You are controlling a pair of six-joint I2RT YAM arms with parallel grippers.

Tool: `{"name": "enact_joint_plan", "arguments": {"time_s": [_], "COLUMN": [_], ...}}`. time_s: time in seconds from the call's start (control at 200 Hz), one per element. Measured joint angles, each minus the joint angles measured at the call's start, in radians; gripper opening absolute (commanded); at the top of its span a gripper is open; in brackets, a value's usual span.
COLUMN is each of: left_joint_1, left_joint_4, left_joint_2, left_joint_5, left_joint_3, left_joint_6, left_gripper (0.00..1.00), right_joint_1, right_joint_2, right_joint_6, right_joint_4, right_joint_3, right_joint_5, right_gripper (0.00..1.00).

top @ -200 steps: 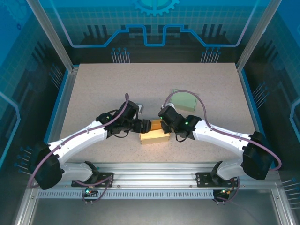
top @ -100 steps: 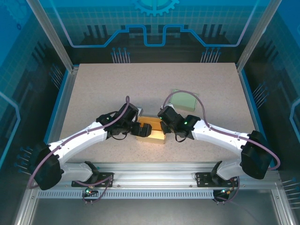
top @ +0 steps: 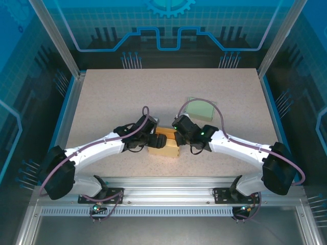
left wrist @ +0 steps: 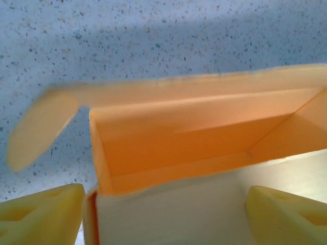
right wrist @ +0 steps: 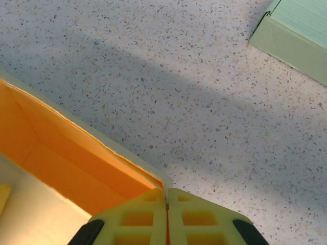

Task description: Fold the paper box

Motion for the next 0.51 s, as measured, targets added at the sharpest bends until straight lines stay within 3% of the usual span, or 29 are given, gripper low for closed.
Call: {"name": "enact_joint_plan", "arguments": {"time_s": [0.505], "left_joint_1": [-0.099], "left_joint_4": [0.129], "left_joint_2": [-0.055], "left_joint_5": [-0.193], "left_joint_3": [-0.105], "left_joint_6": [-0.069], "left_gripper": [0.84], "right_joint_1": [0.000], "right_joint_2": [-0.027], "right_joint_6": [0.177], "right_joint_4": [0.051], "right_joint_3": [-0.034], "right_joint_5": [-0.019], "right_gripper": [0.02]}}
